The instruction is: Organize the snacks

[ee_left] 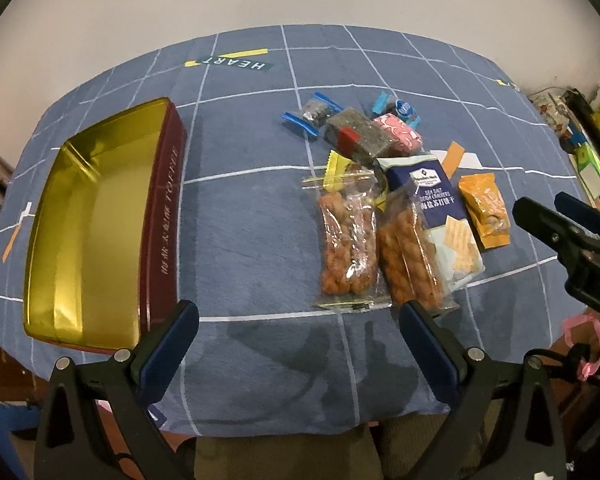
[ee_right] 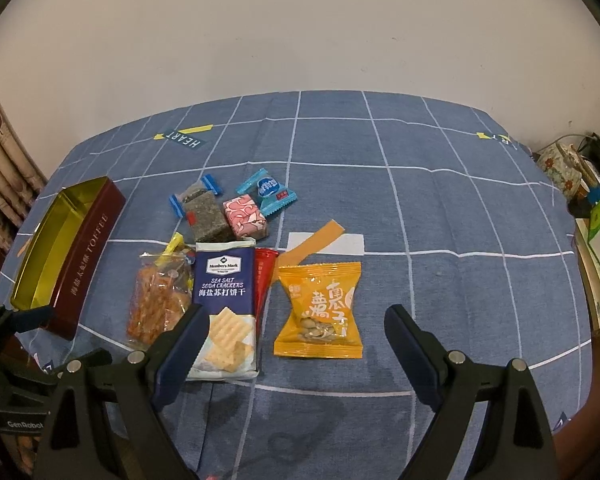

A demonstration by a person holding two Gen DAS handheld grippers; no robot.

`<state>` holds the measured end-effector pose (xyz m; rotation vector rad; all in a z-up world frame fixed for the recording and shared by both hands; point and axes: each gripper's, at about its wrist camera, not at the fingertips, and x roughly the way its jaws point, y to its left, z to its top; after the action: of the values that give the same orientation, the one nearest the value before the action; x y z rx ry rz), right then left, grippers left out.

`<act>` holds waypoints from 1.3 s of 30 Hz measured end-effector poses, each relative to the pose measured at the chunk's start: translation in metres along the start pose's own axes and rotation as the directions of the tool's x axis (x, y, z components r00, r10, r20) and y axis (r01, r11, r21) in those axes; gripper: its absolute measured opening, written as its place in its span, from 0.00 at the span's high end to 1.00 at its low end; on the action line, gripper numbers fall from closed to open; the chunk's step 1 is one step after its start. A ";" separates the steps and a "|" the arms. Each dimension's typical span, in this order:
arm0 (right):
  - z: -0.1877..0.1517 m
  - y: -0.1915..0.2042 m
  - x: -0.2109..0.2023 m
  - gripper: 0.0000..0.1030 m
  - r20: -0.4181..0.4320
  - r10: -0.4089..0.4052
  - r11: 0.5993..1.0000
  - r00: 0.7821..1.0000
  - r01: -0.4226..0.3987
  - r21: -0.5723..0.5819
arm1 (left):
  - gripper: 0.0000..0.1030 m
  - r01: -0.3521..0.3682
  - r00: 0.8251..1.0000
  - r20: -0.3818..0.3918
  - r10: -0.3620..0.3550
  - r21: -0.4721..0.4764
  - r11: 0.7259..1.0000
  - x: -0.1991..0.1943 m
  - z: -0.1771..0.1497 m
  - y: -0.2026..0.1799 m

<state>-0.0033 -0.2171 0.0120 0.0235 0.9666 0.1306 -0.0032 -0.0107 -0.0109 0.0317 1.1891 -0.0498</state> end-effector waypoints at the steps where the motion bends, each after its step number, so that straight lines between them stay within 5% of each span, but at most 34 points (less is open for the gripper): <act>1: 0.000 0.000 0.000 0.11 0.000 0.001 1.000 1.000 -0.001 -0.001 | 0.04 -0.003 1.000 0.001 0.003 0.000 1.000 -0.001 0.000 0.001; 9: 0.001 0.002 0.001 0.11 -0.005 -0.007 1.000 1.000 0.007 -0.013 | 0.06 -0.051 0.998 0.027 0.051 0.000 0.999 -0.004 0.004 0.005; 39: 0.003 0.002 0.004 0.11 -0.010 0.006 1.000 1.000 -0.006 -0.022 | 0.06 -0.039 0.999 0.010 0.040 -0.031 0.999 0.002 0.008 0.009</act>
<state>0.0013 -0.2142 0.0101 0.0051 0.9750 0.1472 0.0058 -0.0017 -0.0092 0.0274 1.1777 0.0034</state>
